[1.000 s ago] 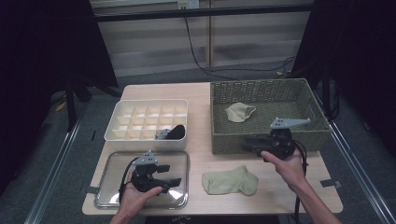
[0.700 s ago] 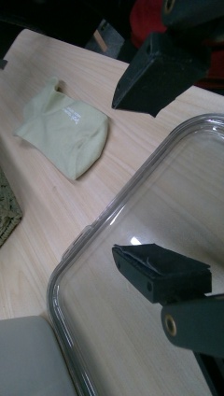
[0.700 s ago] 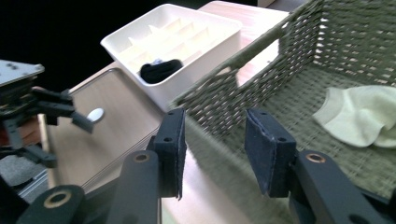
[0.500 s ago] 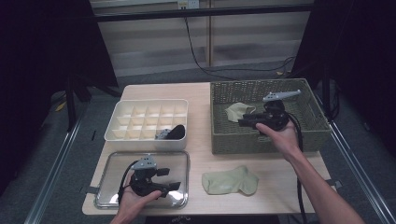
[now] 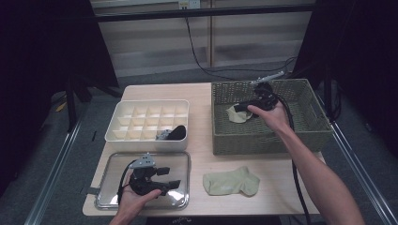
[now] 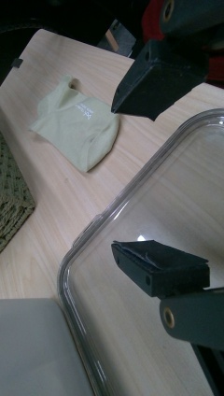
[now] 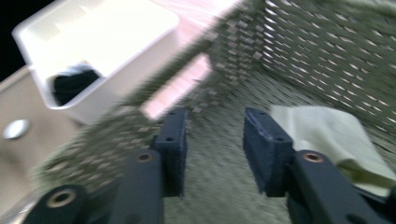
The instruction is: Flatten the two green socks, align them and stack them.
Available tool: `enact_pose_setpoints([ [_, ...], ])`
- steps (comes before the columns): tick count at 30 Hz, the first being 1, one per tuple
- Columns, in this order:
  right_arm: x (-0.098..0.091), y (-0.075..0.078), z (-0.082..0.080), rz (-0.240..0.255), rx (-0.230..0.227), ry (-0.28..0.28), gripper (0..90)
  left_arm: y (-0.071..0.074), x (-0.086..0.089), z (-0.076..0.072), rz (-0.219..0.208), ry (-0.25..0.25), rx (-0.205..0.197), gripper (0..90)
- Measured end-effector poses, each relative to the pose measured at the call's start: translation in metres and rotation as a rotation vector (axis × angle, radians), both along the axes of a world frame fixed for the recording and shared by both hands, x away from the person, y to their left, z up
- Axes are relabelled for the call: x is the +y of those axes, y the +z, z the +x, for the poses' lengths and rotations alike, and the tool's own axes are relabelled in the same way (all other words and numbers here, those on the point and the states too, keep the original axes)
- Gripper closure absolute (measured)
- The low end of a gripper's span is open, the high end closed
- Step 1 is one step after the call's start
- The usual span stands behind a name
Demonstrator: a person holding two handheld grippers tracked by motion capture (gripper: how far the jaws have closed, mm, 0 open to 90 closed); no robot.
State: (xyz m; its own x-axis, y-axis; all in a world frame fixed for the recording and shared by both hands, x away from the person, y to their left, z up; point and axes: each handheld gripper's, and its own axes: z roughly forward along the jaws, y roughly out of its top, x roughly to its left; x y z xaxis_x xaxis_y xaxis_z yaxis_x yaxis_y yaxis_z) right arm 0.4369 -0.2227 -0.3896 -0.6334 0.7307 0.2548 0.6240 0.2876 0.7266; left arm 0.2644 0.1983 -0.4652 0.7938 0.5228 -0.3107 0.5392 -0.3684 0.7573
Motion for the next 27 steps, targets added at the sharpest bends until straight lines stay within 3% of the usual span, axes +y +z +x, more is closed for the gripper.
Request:
enact_pose_setpoints([
  [5, 0.002, -0.017, 0.025, -0.013, 0.062, -0.010, 61.4, -0.001, 0.000, 0.004, 0.005, 0.004, 0.003, 27.8],
  [13, 0.008, -0.032, 0.056, -0.033, 0.097, -0.013, 65.5, -0.002, 0.002, 0.007, 0.006, 0.008, 0.000, 28.6],
  [17, 0.011, -0.043, 0.064, -0.049, 0.108, -0.017, 66.1, -0.002, 0.002, 0.008, 0.011, 0.003, -0.002, 28.8],
  [19, 0.010, -0.049, 0.067, -0.058, 0.135, -0.025, 65.9, -0.002, 0.001, 0.008, 0.011, 0.003, -0.002, 28.8],
  [22, 0.010, -0.051, 0.068, -0.081, 0.145, -0.027, 66.2, -0.003, 0.000, 0.008, 0.008, 0.001, 0.001, 28.8],
  [27, 0.011, -0.060, 0.073, -0.128, 0.208, -0.032, 65.8, -0.003, -0.001, 0.008, 0.001, 0.007, 0.007, 28.7],
])
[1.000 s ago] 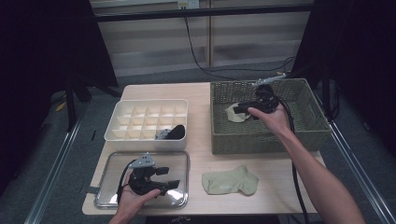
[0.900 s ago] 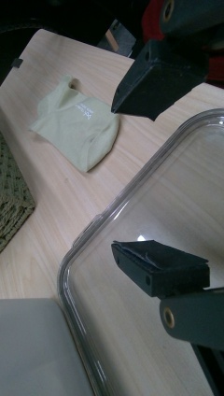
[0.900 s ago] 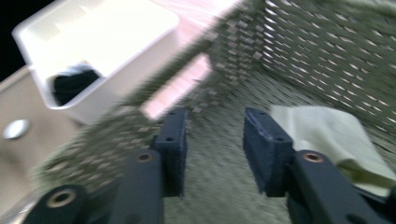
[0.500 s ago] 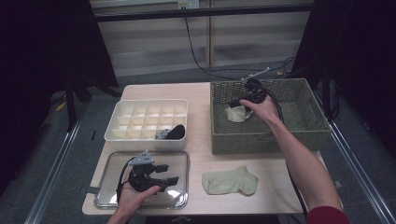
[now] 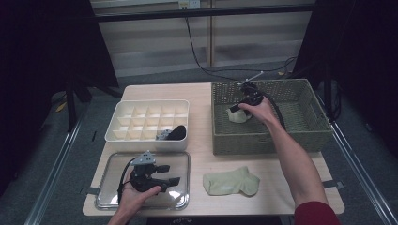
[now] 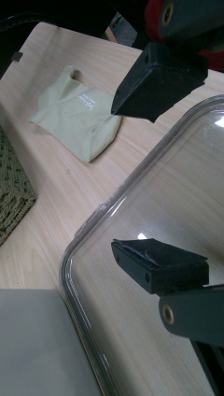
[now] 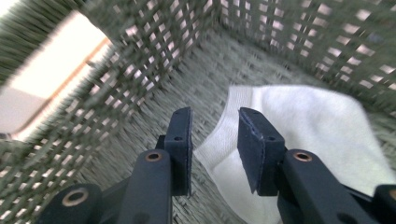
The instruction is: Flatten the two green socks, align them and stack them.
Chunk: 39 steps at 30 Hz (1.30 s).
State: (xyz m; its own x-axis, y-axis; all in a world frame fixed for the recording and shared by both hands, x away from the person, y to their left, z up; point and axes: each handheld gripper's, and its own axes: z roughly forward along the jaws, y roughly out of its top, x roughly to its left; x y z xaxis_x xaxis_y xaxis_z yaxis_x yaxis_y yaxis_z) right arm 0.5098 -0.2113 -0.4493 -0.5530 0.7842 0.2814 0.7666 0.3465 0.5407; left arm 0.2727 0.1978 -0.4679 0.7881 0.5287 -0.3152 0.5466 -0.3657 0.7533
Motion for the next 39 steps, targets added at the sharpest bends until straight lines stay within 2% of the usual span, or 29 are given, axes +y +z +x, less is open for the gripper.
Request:
enact_pose_setpoints([
  [3, 0.004, -0.007, 0.005, -0.034, 0.036, 0.014, 64.2, 0.001, 0.000, 0.000, 0.005, -0.004, -0.007, 28.7],
  [5, 0.005, -0.009, 0.007, -0.052, 0.042, 0.010, 64.8, 0.001, 0.000, 0.000, 0.005, -0.007, -0.009, 28.6],
  [7, 0.004, -0.012, 0.009, -0.054, 0.053, 0.007, 64.5, 0.001, 0.001, 0.000, 0.002, -0.009, -0.005, 28.6],
  [10, 0.006, -0.018, 0.011, -0.047, 0.104, 0.022, 59.6, 0.000, 0.001, 0.001, 0.002, -0.005, -0.001, 28.7],
  [12, 0.011, -0.021, 0.011, -0.087, 0.119, 0.039, 60.1, 0.000, 0.001, 0.001, 0.003, -0.005, -0.003, 28.7],
  [14, 0.014, -0.024, 0.012, -0.091, 0.133, 0.051, 59.7, 0.000, 0.001, 0.001, 0.000, -0.002, 0.000, 28.6],
  [16, 0.017, -0.028, 0.013, -0.124, 0.142, 0.065, 58.0, 0.000, 0.002, 0.001, -0.001, -0.007, -0.002, 28.4],
  [18, 0.018, -0.028, 0.013, -0.131, 0.151, 0.064, 59.6, 0.000, 0.001, 0.002, -0.002, -0.003, 0.001, 28.1],
  [22, 0.019, -0.030, 0.012, -0.154, 0.124, 0.068, 65.7, 0.000, 0.000, 0.001, 0.002, -0.010, -0.003, 28.0],
  [26, 0.019, -0.027, 0.010, -0.194, 0.139, 0.063, 78.4, -0.001, 0.000, 0.001, 0.005, -0.012, -0.002, 27.9],
  [31, 0.020, -0.025, 0.009, -0.211, 0.127, 0.071, 83.4, -0.001, -0.002, 0.001, 0.008, -0.019, -0.002, 28.0],
  [35, 0.017, -0.018, 0.008, -0.164, 0.086, 0.056, 84.2, -0.002, -0.003, 0.001, 0.010, -0.027, 0.001, 27.9],
  [39, 0.016, -0.013, 0.004, -0.132, 0.069, 0.052, 84.4, -0.002, -0.005, 0.000, 0.018, -0.035, -0.003, 27.6],
])
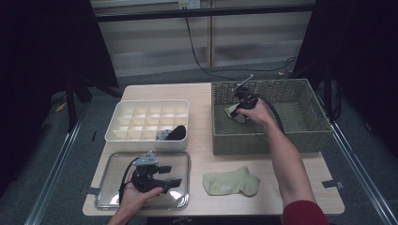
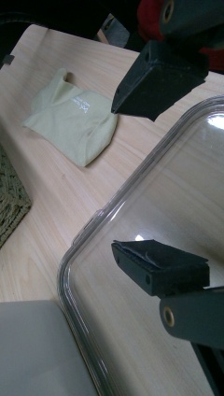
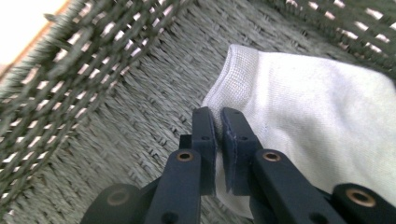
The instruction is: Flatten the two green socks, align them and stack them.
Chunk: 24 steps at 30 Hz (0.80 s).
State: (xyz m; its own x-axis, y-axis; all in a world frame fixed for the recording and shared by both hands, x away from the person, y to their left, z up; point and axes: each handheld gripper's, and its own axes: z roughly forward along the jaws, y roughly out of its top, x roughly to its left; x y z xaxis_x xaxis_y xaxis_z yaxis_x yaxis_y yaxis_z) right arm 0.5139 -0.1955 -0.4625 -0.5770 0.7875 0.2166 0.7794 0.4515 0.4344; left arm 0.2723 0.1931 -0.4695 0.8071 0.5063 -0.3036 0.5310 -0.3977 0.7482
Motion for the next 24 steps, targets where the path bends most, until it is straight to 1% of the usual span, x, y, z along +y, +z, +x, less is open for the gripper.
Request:
enact_pose_setpoints([
  [4, -0.005, 0.006, -0.004, 0.035, -0.033, -0.010, 84.5, 0.001, 0.001, -0.002, -0.001, 0.001, -0.002, 27.4],
  [6, -0.006, 0.008, -0.006, 0.045, -0.037, -0.012, 84.5, 0.001, 0.001, -0.003, 0.002, 0.004, -0.003, 27.4],
  [8, -0.007, 0.009, -0.007, 0.055, -0.051, -0.007, 84.5, 0.001, 0.001, -0.004, -0.001, 0.003, -0.006, 27.6],
  [9, -0.008, 0.011, -0.008, 0.060, -0.059, -0.008, 84.6, 0.001, 0.001, -0.004, 0.002, 0.000, -0.009, 27.7],
  [11, -0.010, 0.013, -0.009, 0.086, -0.072, -0.020, 84.6, 0.001, 0.001, -0.004, 0.007, 0.001, -0.011, 27.7],
  [12, -0.010, 0.015, -0.010, 0.091, -0.072, -0.028, 84.6, 0.001, 0.001, -0.004, 0.025, -0.005, -0.019, 27.7],
  [13, -0.011, 0.016, -0.011, 0.102, -0.074, -0.030, 84.7, 0.001, 0.001, -0.004, 0.024, -0.003, -0.019, 27.5],
  [14, -0.011, 0.016, -0.011, 0.101, -0.085, -0.021, 84.6, 0.001, 0.000, -0.004, 0.016, 0.002, -0.016, 27.4],
  [15, -0.012, 0.017, -0.011, 0.101, -0.087, -0.022, 84.7, 0.002, 0.001, -0.004, 0.017, 0.000, -0.019, 27.3],
  [16, -0.013, 0.019, -0.012, 0.120, -0.087, -0.035, 84.7, 0.002, 0.001, -0.004, 0.018, 0.000, -0.020, 27.3],
  [17, -0.014, 0.021, -0.012, 0.136, -0.099, -0.032, 84.7, 0.002, 0.001, -0.004, 0.021, 0.003, -0.019, 27.1],
  [18, -0.014, 0.023, -0.013, 0.143, -0.102, -0.036, 84.7, 0.002, 0.001, -0.004, 0.015, 0.002, -0.019, 27.1],
  [19, -0.015, 0.024, -0.014, 0.162, -0.111, -0.030, 84.7, 0.002, 0.001, -0.004, 0.013, 0.002, -0.020, 27.0],
  [20, -0.015, 0.025, -0.015, 0.167, -0.121, -0.031, 84.7, 0.002, 0.001, -0.004, 0.017, 0.001, -0.019, 27.1],
  [21, -0.015, 0.027, -0.016, 0.167, -0.130, -0.037, 84.7, 0.002, 0.001, -0.004, 0.012, 0.001, -0.019, 27.0],
  [22, -0.016, 0.028, -0.017, 0.190, -0.135, -0.040, 84.7, 0.001, 0.001, -0.003, 0.013, 0.001, -0.018, 26.8],
  [23, -0.016, 0.029, -0.018, 0.193, -0.138, -0.036, 84.7, 0.001, 0.000, -0.003, 0.010, 0.002, -0.017, 26.6],
  [24, -0.016, 0.030, -0.019, 0.199, -0.152, -0.030, 84.7, 0.001, 0.000, -0.003, 0.014, 0.000, -0.016, 26.6],
])
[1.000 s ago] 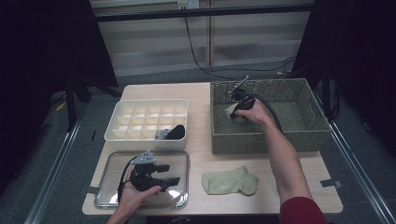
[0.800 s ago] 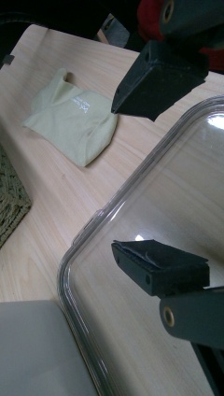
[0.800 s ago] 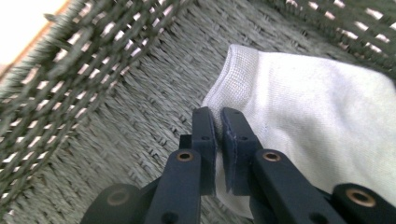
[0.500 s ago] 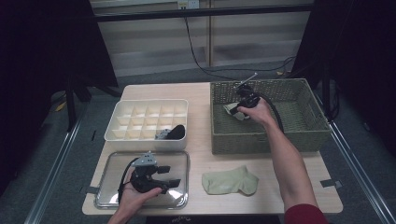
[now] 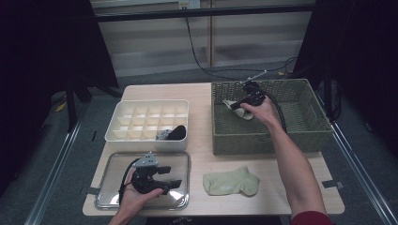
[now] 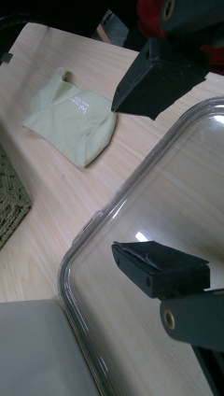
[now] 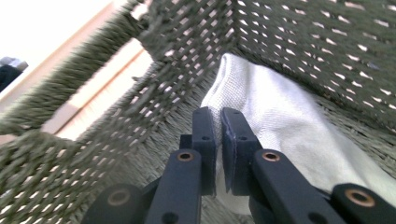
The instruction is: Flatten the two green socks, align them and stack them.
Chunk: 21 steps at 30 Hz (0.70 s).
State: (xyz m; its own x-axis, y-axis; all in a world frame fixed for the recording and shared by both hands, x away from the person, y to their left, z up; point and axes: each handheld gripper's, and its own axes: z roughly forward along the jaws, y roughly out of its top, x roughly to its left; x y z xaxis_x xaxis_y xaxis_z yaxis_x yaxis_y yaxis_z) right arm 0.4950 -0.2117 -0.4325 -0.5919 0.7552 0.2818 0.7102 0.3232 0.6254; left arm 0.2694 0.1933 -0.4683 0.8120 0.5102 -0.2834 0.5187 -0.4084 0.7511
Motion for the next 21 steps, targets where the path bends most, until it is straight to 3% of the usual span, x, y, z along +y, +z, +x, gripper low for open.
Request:
enact_pose_setpoints([
  [5, -0.001, 0.005, -0.006, 0.032, -0.043, 0.016, 84.7, 0.000, -0.001, 0.002, -0.002, -0.002, 0.001, 26.3],
  [21, -0.026, 0.025, -0.033, 0.166, -0.124, -0.022, 84.7, 0.000, -0.007, 0.003, 0.003, -0.015, -0.022, 26.9],
])
